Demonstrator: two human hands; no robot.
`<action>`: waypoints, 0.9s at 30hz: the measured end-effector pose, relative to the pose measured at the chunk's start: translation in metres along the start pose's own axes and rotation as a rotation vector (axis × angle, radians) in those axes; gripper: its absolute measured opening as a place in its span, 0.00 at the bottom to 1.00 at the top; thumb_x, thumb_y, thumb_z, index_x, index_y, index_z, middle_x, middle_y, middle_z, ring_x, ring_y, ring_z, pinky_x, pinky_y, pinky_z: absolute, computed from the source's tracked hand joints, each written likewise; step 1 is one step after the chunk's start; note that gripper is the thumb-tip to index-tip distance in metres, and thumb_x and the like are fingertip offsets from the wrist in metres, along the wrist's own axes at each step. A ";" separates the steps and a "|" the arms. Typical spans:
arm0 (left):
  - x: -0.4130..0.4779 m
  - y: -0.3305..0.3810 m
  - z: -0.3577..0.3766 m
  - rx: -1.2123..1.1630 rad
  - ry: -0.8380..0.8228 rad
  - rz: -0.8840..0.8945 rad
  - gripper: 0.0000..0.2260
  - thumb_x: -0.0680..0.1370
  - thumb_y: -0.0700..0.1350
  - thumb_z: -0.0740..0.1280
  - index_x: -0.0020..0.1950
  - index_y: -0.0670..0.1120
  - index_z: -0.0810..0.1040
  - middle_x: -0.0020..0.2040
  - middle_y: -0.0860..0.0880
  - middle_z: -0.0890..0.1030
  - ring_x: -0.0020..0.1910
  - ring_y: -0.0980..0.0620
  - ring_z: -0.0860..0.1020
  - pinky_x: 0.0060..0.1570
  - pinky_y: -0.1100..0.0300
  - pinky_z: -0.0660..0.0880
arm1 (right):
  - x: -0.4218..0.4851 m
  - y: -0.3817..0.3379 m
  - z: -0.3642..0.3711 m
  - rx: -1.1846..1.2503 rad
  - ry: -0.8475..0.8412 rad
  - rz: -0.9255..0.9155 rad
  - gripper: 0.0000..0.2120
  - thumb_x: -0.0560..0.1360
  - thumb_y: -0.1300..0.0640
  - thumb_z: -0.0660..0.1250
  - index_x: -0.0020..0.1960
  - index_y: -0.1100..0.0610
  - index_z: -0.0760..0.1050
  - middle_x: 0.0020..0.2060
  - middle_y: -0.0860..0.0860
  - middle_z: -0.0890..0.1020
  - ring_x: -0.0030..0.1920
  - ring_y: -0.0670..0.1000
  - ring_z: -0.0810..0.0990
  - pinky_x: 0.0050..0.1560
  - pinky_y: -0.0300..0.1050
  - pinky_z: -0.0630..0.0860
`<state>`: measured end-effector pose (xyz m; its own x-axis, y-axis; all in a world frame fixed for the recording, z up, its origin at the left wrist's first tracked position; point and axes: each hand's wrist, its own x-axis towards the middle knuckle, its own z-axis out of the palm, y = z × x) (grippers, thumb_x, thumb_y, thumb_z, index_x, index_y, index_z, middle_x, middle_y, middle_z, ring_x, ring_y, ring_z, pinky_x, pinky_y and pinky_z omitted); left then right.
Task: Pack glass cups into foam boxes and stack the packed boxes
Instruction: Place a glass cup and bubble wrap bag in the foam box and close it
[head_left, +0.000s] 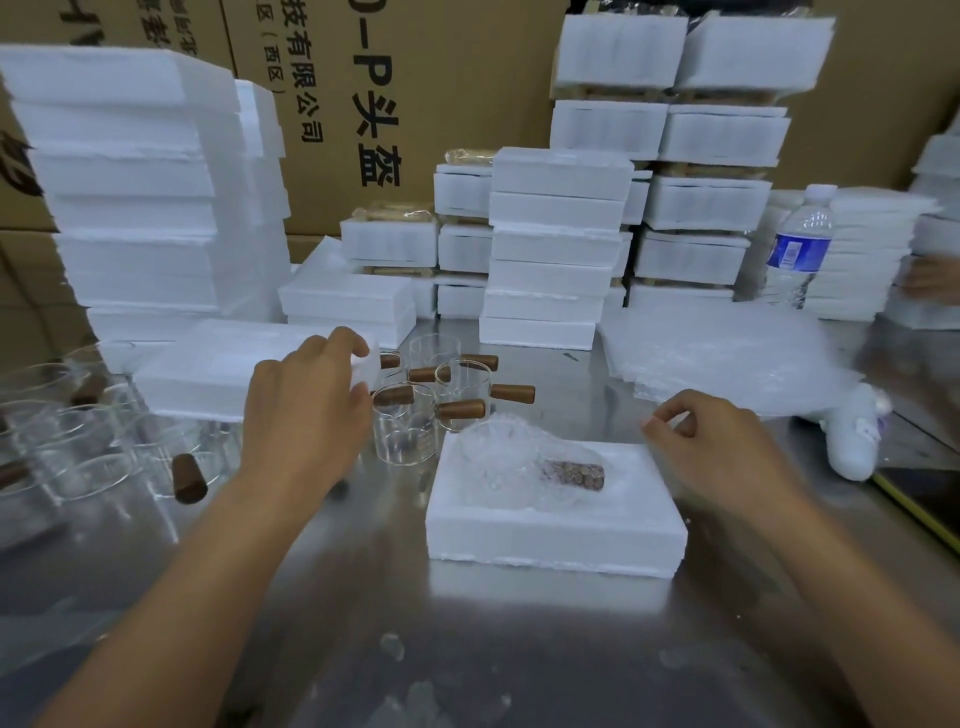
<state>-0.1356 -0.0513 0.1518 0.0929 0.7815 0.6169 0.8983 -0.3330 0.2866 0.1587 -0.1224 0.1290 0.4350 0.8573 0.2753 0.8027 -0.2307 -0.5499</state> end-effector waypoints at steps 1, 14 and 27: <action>0.000 0.002 -0.002 -0.015 0.014 -0.002 0.13 0.76 0.37 0.66 0.60 0.44 0.75 0.54 0.42 0.81 0.48 0.38 0.79 0.52 0.49 0.71 | 0.001 0.001 0.000 0.007 0.006 0.005 0.05 0.75 0.46 0.63 0.43 0.46 0.73 0.37 0.42 0.77 0.39 0.46 0.76 0.35 0.44 0.67; -0.009 0.061 -0.066 -1.613 0.029 -0.154 0.07 0.75 0.39 0.67 0.47 0.51 0.78 0.41 0.55 0.84 0.41 0.57 0.81 0.42 0.67 0.76 | -0.009 -0.024 -0.007 0.785 0.004 -0.193 0.19 0.67 0.32 0.57 0.56 0.35 0.66 0.51 0.41 0.77 0.44 0.38 0.81 0.45 0.38 0.72; -0.033 0.046 0.005 -1.553 -0.206 -0.407 0.18 0.74 0.37 0.66 0.61 0.54 0.76 0.52 0.56 0.84 0.52 0.54 0.82 0.40 0.63 0.79 | -0.007 -0.016 -0.020 1.108 -0.259 0.060 0.09 0.71 0.45 0.70 0.43 0.50 0.82 0.43 0.50 0.86 0.43 0.50 0.85 0.43 0.46 0.77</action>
<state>-0.0952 -0.0898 0.1414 0.1377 0.9580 0.2515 -0.3897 -0.1811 0.9030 0.1504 -0.1338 0.1515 0.2605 0.9574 0.1244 -0.0747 0.1485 -0.9861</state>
